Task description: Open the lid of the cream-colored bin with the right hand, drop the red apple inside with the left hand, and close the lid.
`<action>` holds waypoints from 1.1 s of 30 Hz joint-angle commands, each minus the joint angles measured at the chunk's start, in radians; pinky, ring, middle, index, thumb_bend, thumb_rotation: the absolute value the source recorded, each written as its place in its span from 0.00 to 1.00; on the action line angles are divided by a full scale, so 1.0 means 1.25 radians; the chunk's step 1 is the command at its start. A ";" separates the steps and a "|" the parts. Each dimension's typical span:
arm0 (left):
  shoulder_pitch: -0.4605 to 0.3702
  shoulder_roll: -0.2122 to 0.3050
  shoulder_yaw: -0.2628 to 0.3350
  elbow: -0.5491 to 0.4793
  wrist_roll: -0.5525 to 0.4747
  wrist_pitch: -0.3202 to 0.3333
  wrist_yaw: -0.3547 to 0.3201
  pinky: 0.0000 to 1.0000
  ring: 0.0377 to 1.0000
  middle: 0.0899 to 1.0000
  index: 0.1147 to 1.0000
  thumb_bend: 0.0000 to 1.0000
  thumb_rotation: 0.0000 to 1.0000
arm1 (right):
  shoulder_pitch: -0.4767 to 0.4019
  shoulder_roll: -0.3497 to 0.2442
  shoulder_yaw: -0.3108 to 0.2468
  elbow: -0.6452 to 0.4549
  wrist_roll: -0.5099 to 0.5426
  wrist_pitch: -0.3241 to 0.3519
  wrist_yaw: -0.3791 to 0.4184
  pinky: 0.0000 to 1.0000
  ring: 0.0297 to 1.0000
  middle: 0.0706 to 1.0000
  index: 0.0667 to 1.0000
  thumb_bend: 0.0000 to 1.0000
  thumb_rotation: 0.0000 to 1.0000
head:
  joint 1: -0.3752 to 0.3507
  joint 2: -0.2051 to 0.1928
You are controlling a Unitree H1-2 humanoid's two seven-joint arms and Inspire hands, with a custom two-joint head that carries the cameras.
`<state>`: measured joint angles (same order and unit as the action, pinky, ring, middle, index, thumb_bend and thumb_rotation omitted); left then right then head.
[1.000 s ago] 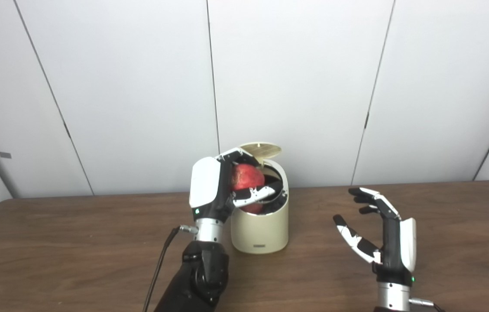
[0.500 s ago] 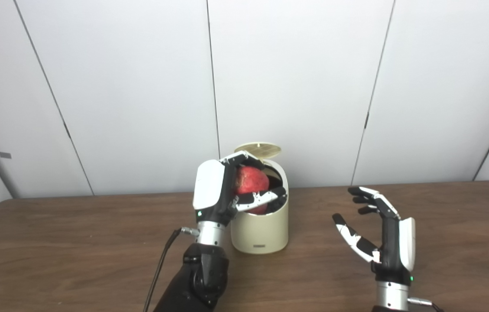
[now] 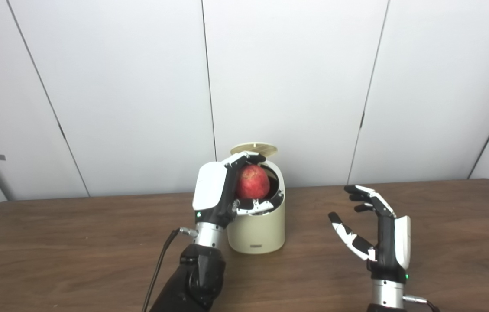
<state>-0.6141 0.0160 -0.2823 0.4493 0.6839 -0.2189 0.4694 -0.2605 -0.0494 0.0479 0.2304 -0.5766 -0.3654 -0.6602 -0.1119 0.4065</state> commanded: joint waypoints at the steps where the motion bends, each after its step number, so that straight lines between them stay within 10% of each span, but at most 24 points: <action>1: -0.040 0.003 -0.002 -0.008 0.004 -0.032 0.015 0.54 0.64 0.66 0.64 0.94 0.14 | 0.047 0.025 0.016 0.053 -0.005 -0.027 -0.012 0.52 0.63 0.64 0.61 0.29 0.12 | 0.000 0.001; 29: -0.027 0.019 0.018 -0.027 0.011 -0.123 0.076 0.55 0.64 0.65 0.63 0.94 0.07 | 0.050 0.018 0.019 0.047 0.000 -0.013 -0.001 0.52 0.62 0.64 0.60 0.29 0.11 | 0.016 -0.003; 32: -0.027 0.020 0.016 -0.020 -0.006 -0.182 0.141 0.47 0.54 0.55 0.52 0.92 0.01 | 0.050 0.017 0.019 0.048 -0.003 -0.017 -0.003 0.52 0.62 0.64 0.60 0.29 0.11 | 0.015 -0.001; 33: -0.026 0.027 0.000 -0.029 -0.027 -0.193 0.168 0.43 0.49 0.50 0.47 0.72 0.00 | 0.049 0.017 0.019 0.049 -0.001 -0.020 -0.003 0.52 0.62 0.64 0.60 0.29 0.11 | 0.015 -0.001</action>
<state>-0.6051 0.0408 -0.2701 0.4472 0.6755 -0.4150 0.6186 -0.2637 -0.0506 0.0551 0.2355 -0.5750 -0.3652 -0.6626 -0.0920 0.4049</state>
